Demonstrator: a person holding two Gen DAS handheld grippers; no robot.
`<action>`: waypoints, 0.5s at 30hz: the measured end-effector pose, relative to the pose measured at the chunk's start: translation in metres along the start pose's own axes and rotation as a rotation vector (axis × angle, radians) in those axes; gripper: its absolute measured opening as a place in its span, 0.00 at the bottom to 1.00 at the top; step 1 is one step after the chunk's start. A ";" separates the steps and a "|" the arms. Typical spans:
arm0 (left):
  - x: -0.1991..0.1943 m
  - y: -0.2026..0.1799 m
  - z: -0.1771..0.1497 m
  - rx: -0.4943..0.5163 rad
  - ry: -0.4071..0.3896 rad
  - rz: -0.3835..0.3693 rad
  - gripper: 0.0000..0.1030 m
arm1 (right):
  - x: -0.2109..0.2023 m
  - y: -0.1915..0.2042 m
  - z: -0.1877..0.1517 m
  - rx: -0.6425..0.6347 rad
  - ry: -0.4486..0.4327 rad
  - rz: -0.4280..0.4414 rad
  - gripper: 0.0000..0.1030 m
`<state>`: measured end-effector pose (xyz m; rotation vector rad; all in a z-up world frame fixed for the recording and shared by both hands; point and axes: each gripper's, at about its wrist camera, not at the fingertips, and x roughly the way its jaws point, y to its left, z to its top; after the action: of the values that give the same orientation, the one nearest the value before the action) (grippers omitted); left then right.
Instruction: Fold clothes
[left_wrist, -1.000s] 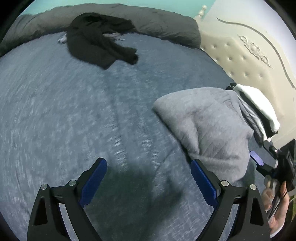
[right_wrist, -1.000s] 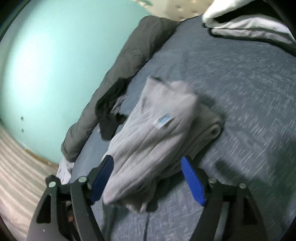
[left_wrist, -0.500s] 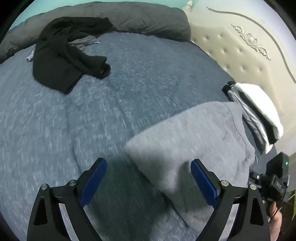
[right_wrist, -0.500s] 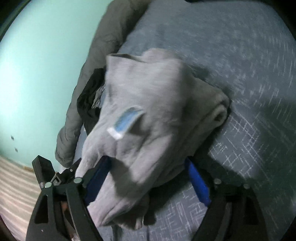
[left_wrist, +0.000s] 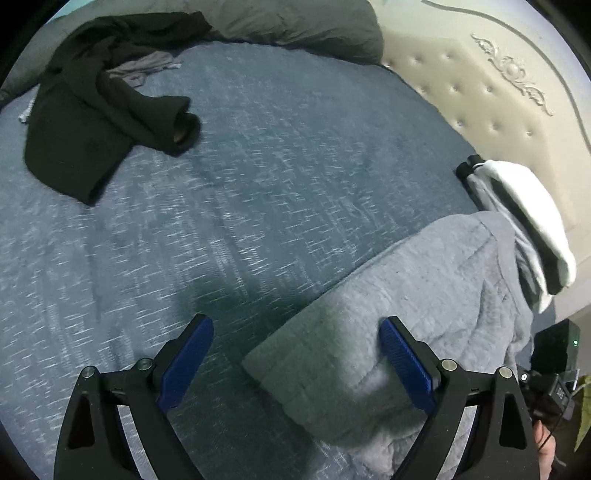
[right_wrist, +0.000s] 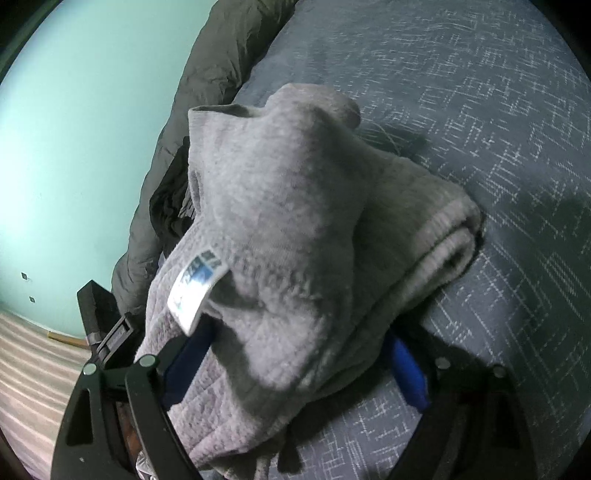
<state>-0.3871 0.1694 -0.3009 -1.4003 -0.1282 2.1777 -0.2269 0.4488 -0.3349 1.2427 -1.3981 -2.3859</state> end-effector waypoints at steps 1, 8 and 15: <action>0.001 0.000 0.001 0.000 0.000 -0.016 0.92 | 0.000 -0.001 0.000 0.000 -0.001 0.003 0.88; 0.015 -0.013 0.002 0.030 0.031 -0.109 0.91 | 0.000 -0.002 0.003 -0.003 0.000 0.007 0.88; 0.031 -0.021 0.001 0.071 0.074 -0.136 0.89 | -0.002 -0.006 0.008 -0.004 0.000 0.014 0.89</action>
<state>-0.3898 0.2023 -0.3180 -1.3889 -0.1149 1.9981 -0.2289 0.4588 -0.3364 1.2283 -1.3969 -2.3778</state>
